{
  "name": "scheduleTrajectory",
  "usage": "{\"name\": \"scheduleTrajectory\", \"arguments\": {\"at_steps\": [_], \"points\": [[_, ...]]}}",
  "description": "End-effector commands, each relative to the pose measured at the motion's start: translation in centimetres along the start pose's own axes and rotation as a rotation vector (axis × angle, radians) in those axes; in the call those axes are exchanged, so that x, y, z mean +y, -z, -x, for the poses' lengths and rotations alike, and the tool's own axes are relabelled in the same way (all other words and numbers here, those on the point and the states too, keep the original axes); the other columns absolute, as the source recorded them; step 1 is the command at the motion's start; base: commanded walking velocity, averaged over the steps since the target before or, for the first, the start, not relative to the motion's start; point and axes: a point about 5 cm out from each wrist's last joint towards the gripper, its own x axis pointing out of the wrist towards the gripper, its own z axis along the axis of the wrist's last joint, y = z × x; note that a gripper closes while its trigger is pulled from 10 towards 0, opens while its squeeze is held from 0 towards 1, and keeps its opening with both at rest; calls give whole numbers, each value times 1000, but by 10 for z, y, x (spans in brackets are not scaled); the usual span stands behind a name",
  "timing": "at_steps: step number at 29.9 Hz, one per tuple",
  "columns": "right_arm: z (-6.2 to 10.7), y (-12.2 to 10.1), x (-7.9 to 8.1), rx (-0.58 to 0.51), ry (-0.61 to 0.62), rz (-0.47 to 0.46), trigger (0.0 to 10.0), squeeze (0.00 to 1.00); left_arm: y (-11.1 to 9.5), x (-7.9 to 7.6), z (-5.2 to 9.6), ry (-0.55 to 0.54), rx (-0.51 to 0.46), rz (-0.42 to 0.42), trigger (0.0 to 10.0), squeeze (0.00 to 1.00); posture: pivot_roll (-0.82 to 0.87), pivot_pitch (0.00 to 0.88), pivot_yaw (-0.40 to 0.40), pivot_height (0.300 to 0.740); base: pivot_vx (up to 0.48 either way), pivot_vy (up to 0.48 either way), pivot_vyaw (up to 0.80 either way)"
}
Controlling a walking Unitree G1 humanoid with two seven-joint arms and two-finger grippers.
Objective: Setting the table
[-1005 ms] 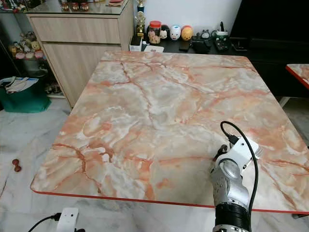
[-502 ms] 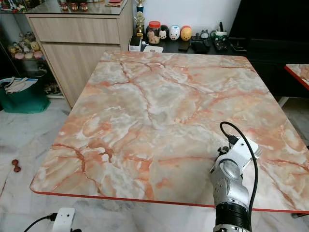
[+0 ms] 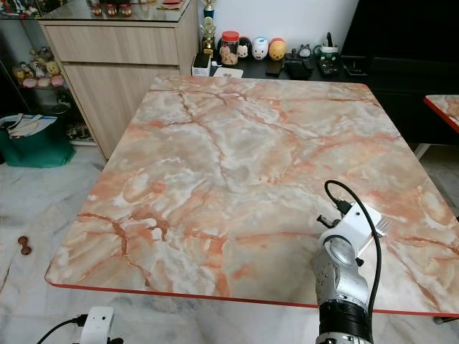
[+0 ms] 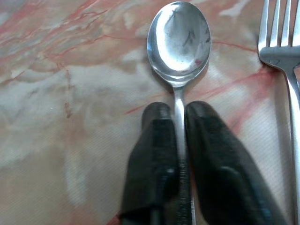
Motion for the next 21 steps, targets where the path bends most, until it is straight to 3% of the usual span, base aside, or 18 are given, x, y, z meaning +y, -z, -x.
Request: {"name": "scheduleTrajectory", "arguments": {"at_steps": [1, 16, 17, 21], "points": [[-1, 1, 0, 1, -2, 18, 0, 0, 2, -1, 0, 0, 18, 1, 10000, 0, -29, 0, -45, 740, 0, 0, 0], [3, 0, 5, -41, -54, 83, 0, 0, 0, 3, 0, -6, 16, -3, 10000, 0, -30, 0, -47, 740, 0, 0, 0], [5, -4, 7, -79, -76, 101, 10000, 0, 0, 3, 0, -7, 17, -3, 10000, 0, -28, 0, -48, 740, 0, 0, 0], [10, -15, 10, -194, -106, 153, 10000, 0, 1, 3, 0, -10, 17, -7, 10000, 0, -29, 0, -47, 740, 0, 0, 0]]}}
